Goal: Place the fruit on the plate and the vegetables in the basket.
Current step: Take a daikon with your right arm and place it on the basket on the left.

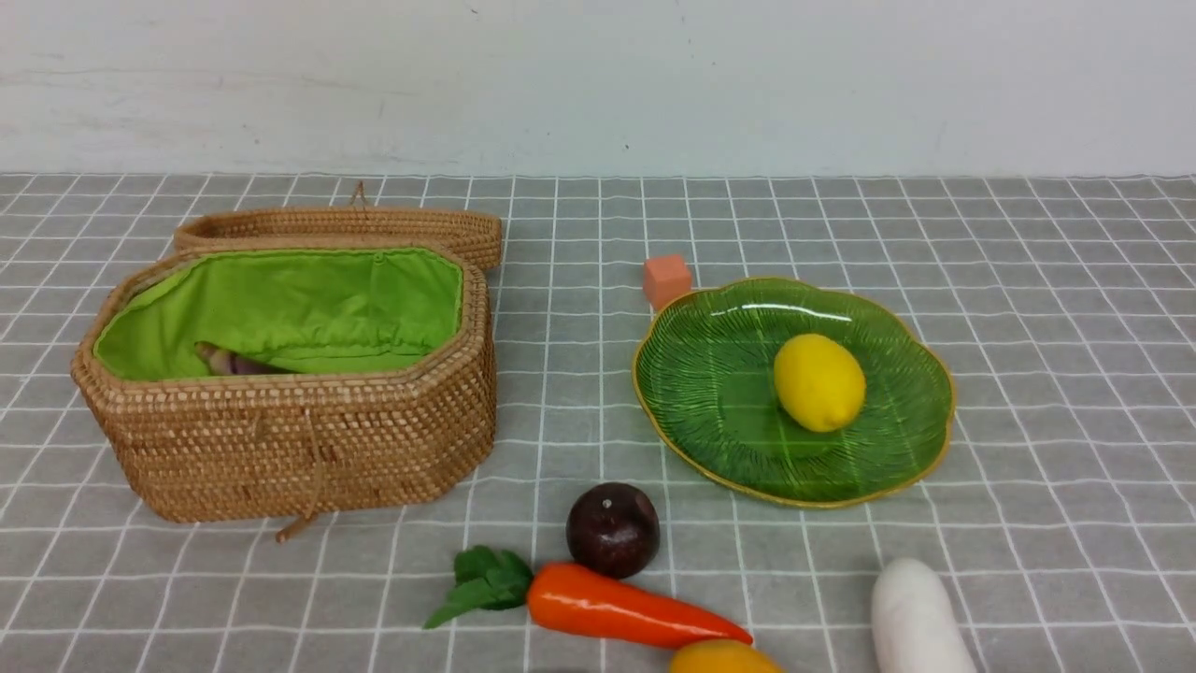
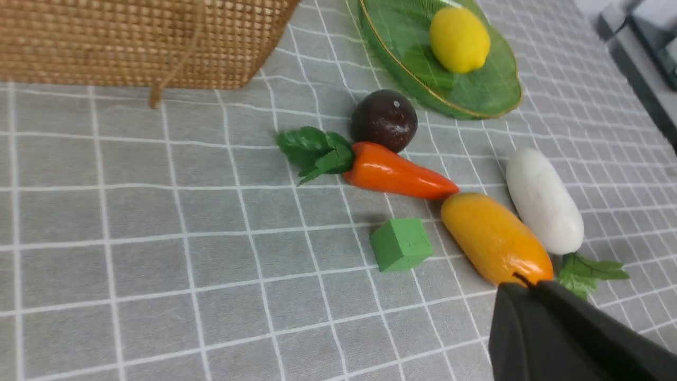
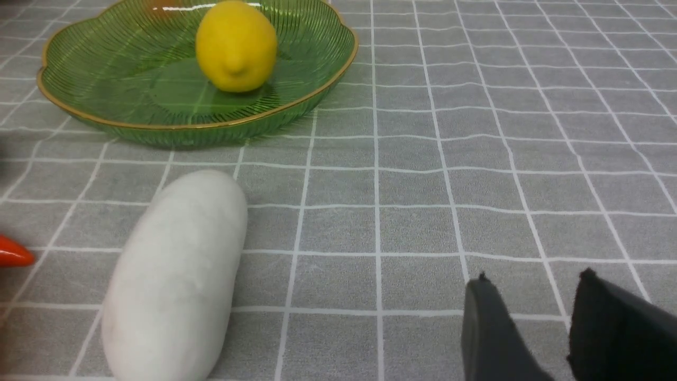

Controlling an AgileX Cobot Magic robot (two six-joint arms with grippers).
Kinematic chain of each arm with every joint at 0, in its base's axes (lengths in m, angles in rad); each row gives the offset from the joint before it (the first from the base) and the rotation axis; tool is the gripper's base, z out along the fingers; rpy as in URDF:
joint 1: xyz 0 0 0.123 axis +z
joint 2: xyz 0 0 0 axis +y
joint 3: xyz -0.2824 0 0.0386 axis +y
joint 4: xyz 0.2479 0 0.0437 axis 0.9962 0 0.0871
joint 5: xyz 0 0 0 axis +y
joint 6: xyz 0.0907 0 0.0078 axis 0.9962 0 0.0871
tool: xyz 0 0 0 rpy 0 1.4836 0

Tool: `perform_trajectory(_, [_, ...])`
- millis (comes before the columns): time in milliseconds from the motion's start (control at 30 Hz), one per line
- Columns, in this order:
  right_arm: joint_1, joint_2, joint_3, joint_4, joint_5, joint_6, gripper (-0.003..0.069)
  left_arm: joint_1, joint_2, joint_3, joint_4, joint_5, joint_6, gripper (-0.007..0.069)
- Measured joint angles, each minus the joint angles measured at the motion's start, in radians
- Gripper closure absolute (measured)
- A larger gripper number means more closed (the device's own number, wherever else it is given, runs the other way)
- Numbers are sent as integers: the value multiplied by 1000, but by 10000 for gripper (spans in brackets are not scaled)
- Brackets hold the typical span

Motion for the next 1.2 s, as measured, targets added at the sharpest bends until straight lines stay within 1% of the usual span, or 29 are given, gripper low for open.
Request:
perform_trajectory(167, [0, 0, 0, 1, 0, 0, 417, 0, -9, 1, 5, 45, -6, 637])
perform_trajectory(567, [0, 0, 0, 1, 0, 0, 417, 0, -9, 3, 3, 52, -6, 637])
perform_trajectory(633, [0, 0, 0, 1, 0, 0, 417, 0, -9, 3, 21, 51, -6, 637])
perform_trajectory(700, [0, 0, 0, 1, 0, 0, 417, 0, -9, 4, 72, 36, -6, 637])
perform_trajectory(800, [0, 0, 0, 1, 0, 0, 417, 0, -9, 23, 170, -29, -6, 637])
perform_trajectory(900, [0, 0, 0, 1, 0, 0, 417, 0, -9, 79, 297, -155, -9, 637])
perform_trajectory(967, [0, 0, 0, 1, 0, 0, 417, 0, -9, 102, 342, -218, -25, 637])
perform_trajectory(1033, [0, 0, 0, 1, 0, 0, 417, 11, -9, 129, 395, -295, -66, 637])
perform_trajectory(1067, [0, 0, 0, 1, 0, 0, 417, 42, -9, 144, 416, -345, -93, 637])
perform_trajectory(1133, [0, 0, 0, 1, 0, 0, 417, 98, -9, 155, 413, -390, -104, 637])
perform_trajectory(1167, [0, 0, 0, 1, 0, 0, 417, 128, -9, 160, 405, -398, -95, 637])
perform_trajectory(1200, [0, 0, 0, 1, 0, 0, 417, 185, -9, 164, 382, -408, -63, 637])
